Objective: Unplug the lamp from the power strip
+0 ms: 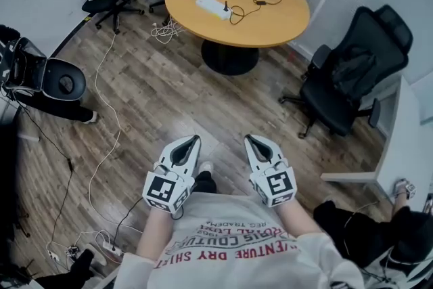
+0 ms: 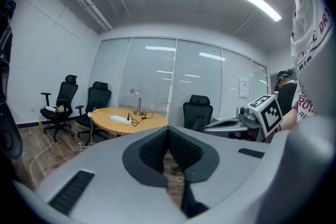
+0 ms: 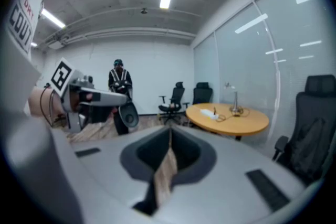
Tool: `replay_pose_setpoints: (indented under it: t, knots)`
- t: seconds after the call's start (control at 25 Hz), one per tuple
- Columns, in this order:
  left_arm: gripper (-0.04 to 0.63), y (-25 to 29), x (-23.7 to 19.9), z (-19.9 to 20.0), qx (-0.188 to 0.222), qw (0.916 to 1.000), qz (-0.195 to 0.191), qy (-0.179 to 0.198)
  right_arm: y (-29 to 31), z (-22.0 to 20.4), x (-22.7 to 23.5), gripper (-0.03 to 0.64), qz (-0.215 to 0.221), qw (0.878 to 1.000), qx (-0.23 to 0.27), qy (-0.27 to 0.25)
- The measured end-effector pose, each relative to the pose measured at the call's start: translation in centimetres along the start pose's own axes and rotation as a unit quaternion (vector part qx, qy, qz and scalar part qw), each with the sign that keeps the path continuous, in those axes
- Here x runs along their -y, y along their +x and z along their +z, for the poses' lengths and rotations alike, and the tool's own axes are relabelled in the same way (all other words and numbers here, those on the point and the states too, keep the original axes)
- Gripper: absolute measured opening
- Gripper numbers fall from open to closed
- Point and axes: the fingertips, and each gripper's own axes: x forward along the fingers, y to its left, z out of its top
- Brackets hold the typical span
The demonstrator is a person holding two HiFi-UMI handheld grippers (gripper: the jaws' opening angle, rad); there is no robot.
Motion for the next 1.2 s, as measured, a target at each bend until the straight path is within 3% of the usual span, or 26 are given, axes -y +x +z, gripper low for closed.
replay_pose_setpoints:
  t: [0.44,0.68,0.88,1.2]
  knots:
    - [0.028,5.7,-11.9,2.0,0.005,0.9992,-0.027,-0.028,11.1,3.4,2.6,0.029,-0.049,0.999,-0.016,0.012]
    - [0.028,8.4,-16.0,2.0,-0.004,0.9990,-0.018,-0.041,15.3,3.5,3.5,0.029,-0.029,0.999,-0.031,0.005]
    - [0.028,11.8,-18.3,2.4,-0.009,0.9994,-0.008,-0.032,19.3,4.2,6.8,0.029,-0.017,1.000,-0.014,0.005]
    - [0.028,19.5,-24.1,5.2,-0.004,0.9990,0.043,-0.014,28.0,6.9,14.0,0.029,0.031,0.999,0.017,0.015]
